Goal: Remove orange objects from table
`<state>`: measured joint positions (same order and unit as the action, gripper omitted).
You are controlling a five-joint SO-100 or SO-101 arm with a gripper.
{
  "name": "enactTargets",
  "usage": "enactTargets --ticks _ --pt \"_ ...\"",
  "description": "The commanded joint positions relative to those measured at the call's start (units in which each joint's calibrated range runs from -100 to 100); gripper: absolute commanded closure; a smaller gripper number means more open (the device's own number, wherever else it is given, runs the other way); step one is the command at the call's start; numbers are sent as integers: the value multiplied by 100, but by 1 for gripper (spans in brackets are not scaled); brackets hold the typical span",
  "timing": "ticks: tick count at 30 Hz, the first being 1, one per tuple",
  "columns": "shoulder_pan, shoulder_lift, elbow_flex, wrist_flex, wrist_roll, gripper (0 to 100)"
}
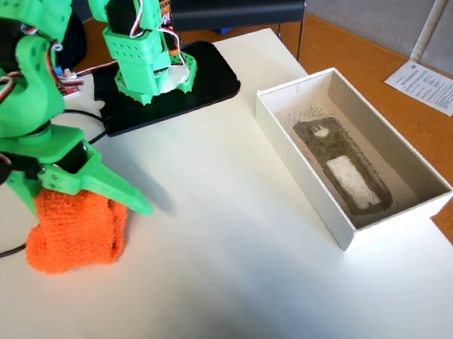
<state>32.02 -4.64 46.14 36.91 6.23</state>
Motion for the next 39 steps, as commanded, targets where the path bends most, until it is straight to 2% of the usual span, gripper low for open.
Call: enactTargets --ticks 1,3,5,9,10,11,13,21,26,30,34,39 --pt "-4 -161 222 -298 112 38" --pt "-4 -161 212 -339 98 39" --pt "-19 -161 173 -347 93 50" --pt "-49 -144 47 -347 63 59" --pt "-63 -136 38 -347 88 70" --pt "-71 -119 18 -379 88 86" --pt "-93 -77 -11 -444 73 99" --pt "-182 -119 -195 -501 63 100" --pt "-921 -891 -699 -363 -391 100" --pt "-2185 -2116 -902 -347 -650 100" --pt "-3953 -3308 -931 -420 -698 100" --pt "-6304 -4240 -418 -801 -449 100"
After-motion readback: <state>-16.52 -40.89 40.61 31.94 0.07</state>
